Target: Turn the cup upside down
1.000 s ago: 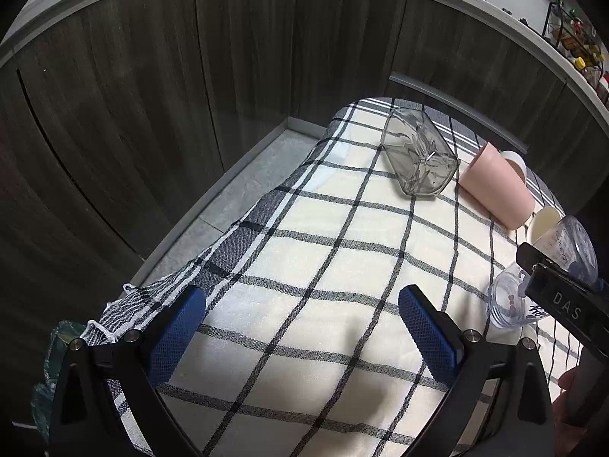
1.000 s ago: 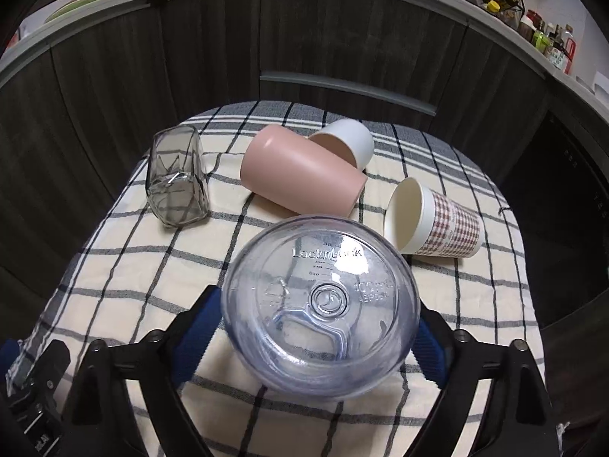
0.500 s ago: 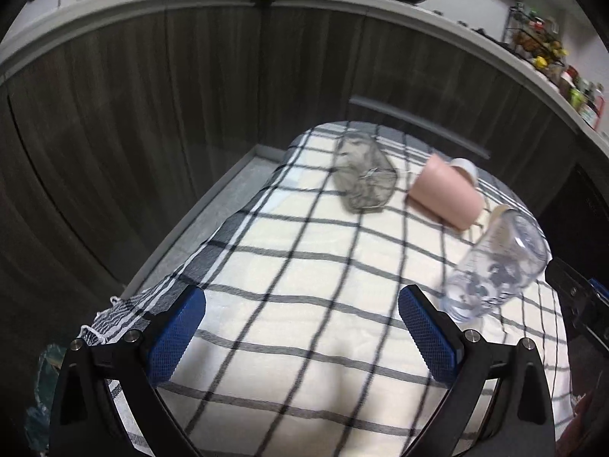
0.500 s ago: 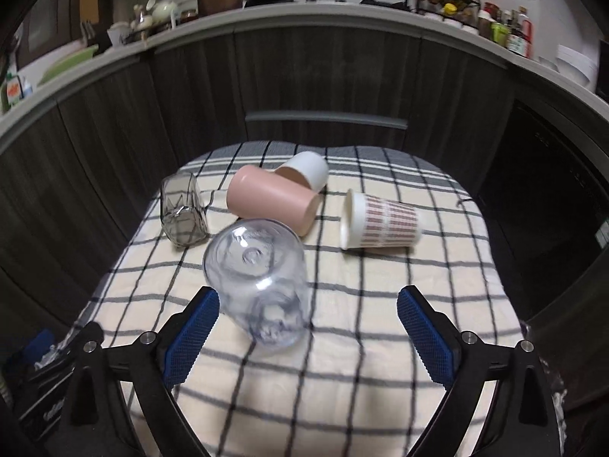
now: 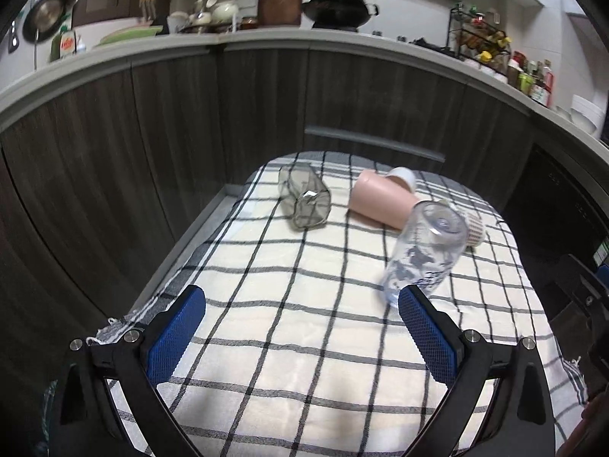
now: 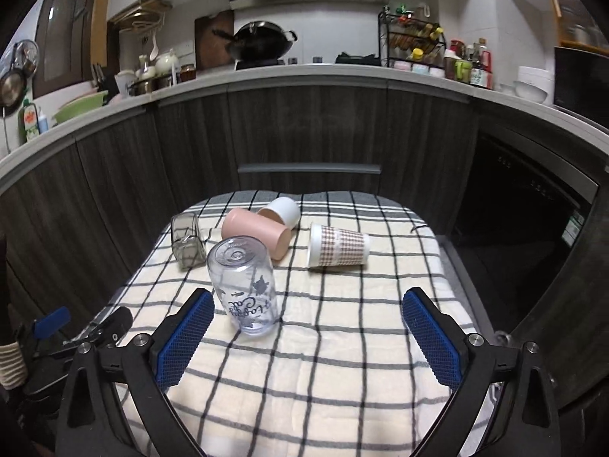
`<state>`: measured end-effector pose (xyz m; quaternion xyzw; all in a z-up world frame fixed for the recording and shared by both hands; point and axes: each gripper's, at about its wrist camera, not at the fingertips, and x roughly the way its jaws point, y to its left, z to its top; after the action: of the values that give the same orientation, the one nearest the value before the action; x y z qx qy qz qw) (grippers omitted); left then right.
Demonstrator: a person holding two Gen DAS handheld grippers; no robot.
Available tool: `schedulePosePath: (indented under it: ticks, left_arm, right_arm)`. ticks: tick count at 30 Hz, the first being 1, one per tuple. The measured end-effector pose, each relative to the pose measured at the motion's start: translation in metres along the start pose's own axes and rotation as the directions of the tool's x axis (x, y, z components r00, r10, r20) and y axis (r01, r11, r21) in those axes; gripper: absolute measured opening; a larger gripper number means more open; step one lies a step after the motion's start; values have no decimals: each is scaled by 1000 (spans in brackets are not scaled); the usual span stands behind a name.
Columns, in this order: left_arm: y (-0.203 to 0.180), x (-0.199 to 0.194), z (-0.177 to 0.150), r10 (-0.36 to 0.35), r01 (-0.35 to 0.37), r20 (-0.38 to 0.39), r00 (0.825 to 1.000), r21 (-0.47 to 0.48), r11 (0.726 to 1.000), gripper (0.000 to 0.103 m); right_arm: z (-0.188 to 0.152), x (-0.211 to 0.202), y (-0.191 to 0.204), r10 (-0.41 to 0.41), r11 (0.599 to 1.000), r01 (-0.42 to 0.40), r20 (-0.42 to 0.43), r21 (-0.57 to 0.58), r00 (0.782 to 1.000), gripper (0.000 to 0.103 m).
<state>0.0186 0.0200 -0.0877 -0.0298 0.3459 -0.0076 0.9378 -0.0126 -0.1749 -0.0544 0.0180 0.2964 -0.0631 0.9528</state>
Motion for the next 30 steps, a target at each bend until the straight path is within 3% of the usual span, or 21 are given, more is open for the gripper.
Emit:
schedulePosePath:
  ticks: [7,30]
  left_arm:
    - [-8,-21,-1,-7,5,61,998,34,999,103]
    - [-8,-31,-6,-11,7,81,997,46,999,103]
  right_arm:
    - [-9,-13,-9,-7,1000,6,18,28,1000,100]
    - [-18,-25,-1,-32,999,32,58,-10,998,100]
